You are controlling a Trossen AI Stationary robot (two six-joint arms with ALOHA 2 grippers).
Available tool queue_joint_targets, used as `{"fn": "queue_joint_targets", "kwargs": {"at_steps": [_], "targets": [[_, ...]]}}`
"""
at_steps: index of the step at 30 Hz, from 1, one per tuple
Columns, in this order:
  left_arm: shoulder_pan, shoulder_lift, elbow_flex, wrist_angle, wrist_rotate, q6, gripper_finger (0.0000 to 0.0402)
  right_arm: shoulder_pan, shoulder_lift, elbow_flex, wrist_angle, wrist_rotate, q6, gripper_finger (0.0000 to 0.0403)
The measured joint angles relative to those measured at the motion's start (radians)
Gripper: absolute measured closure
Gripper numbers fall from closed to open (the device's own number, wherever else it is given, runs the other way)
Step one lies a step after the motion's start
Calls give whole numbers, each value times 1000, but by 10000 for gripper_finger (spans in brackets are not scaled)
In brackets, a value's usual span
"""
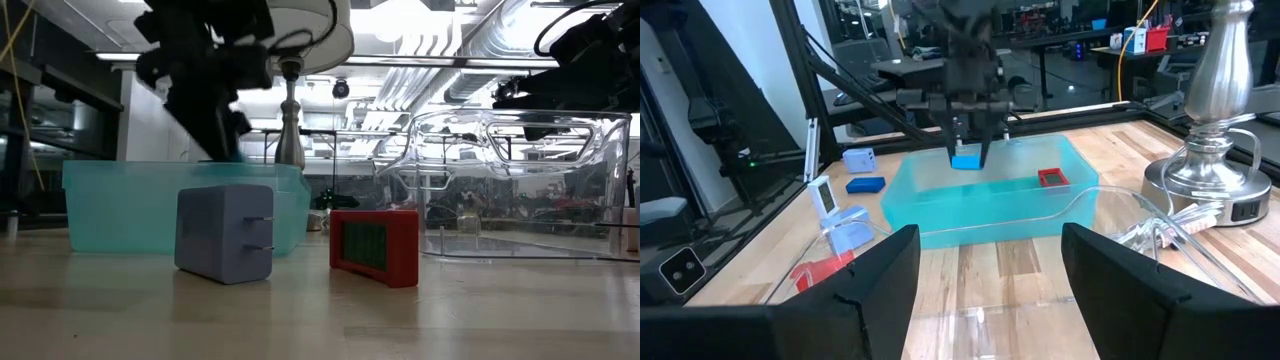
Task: Pick & Place Office items
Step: Put the top light blue digital clock into the green bin
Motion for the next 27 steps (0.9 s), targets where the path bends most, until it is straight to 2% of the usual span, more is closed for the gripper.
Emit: {"fn": "queue_joint_targets", "kwargs": {"at_steps": [8, 15, 27], "targets": [[69, 48, 1, -100, -60, 116, 245, 0, 0, 0, 0, 0, 0, 171], [129, 77, 3, -111, -83, 200, 245, 0, 0, 0, 0, 0, 0, 171], [169, 114, 2, -111, -82, 223, 241, 0, 0, 0, 0, 0, 0, 171]]}}
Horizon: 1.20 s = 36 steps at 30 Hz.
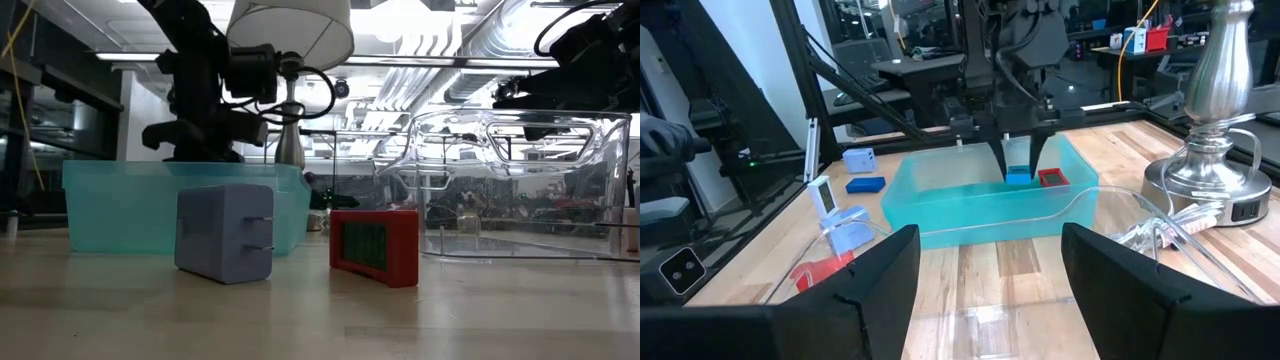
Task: Pick & Place Office items
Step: Put the top light blue digital clock into the green bin, then put the blue digital clock into the green bin
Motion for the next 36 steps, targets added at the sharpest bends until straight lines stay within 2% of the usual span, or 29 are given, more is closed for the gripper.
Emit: {"fn": "queue_joint_targets", "kwargs": {"at_steps": [8, 36], "targets": [[0, 0, 0, 15, -16, 33, 225, 0, 0, 0, 0, 0, 0, 171], [0, 0, -1, 30, 10, 29, 222, 0, 0, 0, 0, 0, 0, 171]]}}
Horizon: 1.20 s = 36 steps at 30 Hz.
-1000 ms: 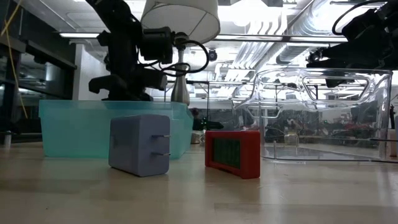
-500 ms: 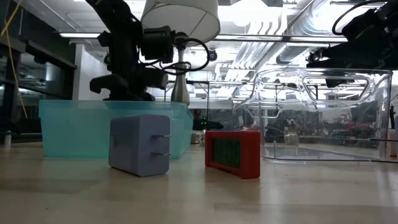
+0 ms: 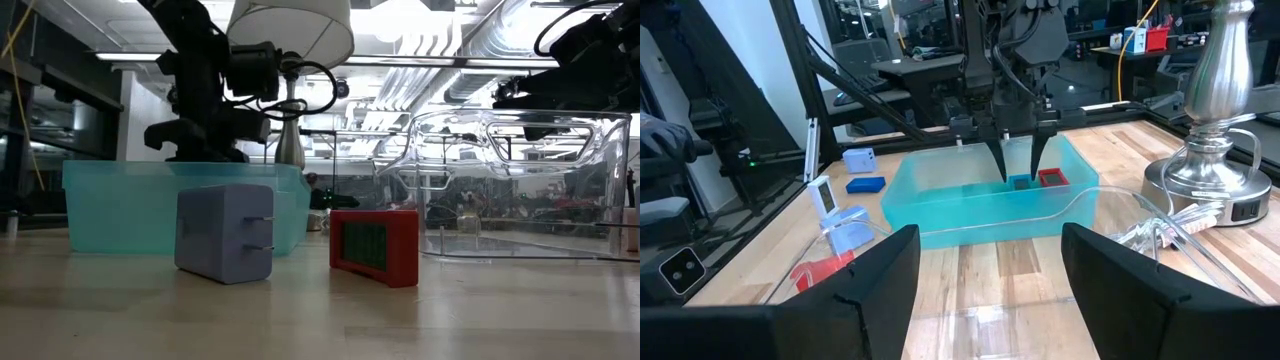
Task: Pick & Place Office items
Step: Put the blue digital clock into the green bin
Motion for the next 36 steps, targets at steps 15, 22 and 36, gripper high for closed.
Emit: {"fn": "queue_joint_targets", "kwargs": {"at_steps": [15, 22, 36], "targets": [[-10, 0, 9, -6, -33, 2, 222, 0, 0, 0, 0, 0, 0, 171], [-62, -31, 56, -11, -33, 57, 222, 0, 0, 0, 0, 0, 0, 171], [-172, -229, 65, -97, -62, -52, 222, 0, 0, 0, 0, 0, 0, 171]]}}
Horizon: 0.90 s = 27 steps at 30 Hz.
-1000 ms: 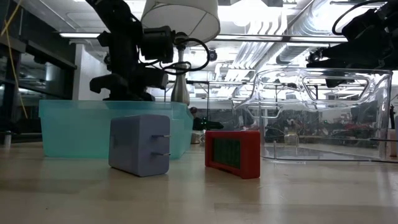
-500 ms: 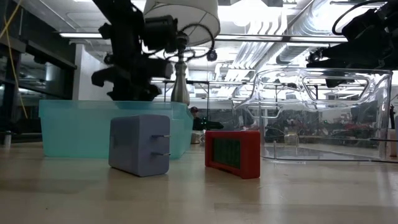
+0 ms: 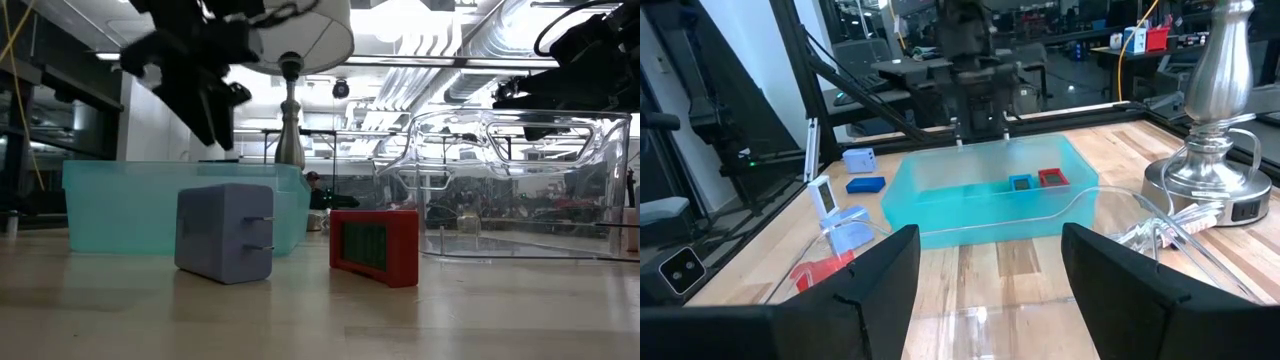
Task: Pick & Place Office items
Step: Put the blue digital clock into the green bin
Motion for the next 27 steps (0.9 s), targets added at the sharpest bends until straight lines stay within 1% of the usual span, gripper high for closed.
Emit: {"fn": "queue_joint_targets", "kwargs": {"at_steps": [8, 15, 20, 23, 27], "targets": [[-65, -76, 0, -56, -27, -156, 222, 0, 0, 0, 0, 0, 0, 171], [-120, -136, 0, -123, -98, -321, 222, 0, 0, 0, 0, 0, 0, 171], [-150, -156, 0, -167, -98, -455, 222, 0, 0, 0, 0, 0, 0, 171], [-176, -157, 0, -195, -96, -473, 222, 0, 0, 0, 0, 0, 0, 171], [-211, -157, 0, -222, -54, -477, 222, 0, 0, 0, 0, 0, 0, 171]]}}
